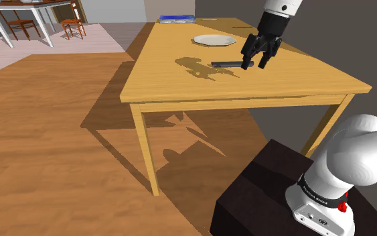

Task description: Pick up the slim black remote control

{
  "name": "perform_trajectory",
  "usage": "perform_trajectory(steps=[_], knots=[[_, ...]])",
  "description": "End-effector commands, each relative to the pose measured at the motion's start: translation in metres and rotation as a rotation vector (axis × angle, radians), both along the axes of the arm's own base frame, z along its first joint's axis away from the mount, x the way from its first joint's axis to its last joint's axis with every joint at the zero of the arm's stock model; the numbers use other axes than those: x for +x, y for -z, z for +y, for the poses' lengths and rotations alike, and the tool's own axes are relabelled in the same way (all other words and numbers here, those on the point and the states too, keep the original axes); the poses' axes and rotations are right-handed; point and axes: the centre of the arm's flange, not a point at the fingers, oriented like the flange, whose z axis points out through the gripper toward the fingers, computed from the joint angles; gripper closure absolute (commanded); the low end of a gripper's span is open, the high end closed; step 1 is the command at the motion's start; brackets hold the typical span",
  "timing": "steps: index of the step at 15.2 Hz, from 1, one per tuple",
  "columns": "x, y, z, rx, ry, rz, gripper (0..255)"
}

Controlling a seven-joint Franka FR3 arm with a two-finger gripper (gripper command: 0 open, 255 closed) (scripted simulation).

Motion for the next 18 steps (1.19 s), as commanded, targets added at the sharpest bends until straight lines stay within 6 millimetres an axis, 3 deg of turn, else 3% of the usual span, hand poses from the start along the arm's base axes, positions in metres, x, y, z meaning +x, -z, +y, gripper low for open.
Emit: perform_trajectory(steps=[1,6,10,16,18], knots=[[0.0,0.0,0.0,0.0,0.0,0.0,0],[0.047,0.006,-0.043,-0.09,-0.317,0.006,0],[0.093,0.009,-0.067,-0.163,-0.57,0.01,0],[0.169,0.011,-0.078,-0.271,-0.95,0.017,0],[0.18,0.016,-0.078,-0.286,-1.003,0.018,0]])
